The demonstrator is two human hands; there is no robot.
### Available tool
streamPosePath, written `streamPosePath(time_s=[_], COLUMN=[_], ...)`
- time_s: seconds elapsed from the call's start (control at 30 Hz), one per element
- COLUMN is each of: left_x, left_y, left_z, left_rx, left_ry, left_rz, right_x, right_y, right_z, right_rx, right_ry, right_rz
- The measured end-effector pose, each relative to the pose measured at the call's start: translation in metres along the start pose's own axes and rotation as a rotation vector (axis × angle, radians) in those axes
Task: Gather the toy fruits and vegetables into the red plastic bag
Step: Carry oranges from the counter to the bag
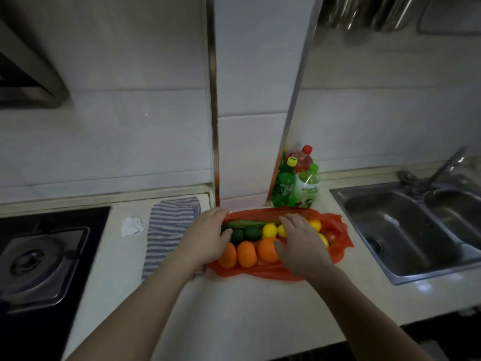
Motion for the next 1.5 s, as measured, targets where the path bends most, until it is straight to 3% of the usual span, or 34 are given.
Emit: streamPosePath(time_s=[0.5,0.8,1.13,1.5], left_x=[-0.085,-0.096,-0.038,0.109], left_y=[0.04,0.085,0.158,0.25], left_z=[-0.081,-0.128,-0.192,-0.349], left_rx=[-0.121,-0.207,-0.28,-0.367], left_ry=[0.078,0.106,0.131,0.276], left_rz=[0.088,0.126,0.15,0.217], right_x=[-0.029,0.01,0.128,0.353], right_y=[0.077,0.11,0.145,0.105], right_z=[-0.084,-0.105,-0.113,-0.142], right_rx=[-0.065,-0.119,-0.227,-0.185], right_ry=[0.052,0.131,0.263,0.443], right_rz=[0.041,0.042,0.034,0.096])
Point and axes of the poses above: each hand's wrist, its own z-axis towards the middle knuckle, its own y-axis out of the back of the hand, x = y × z, the point moved 7 cm from there along z, towards the middle knuckle
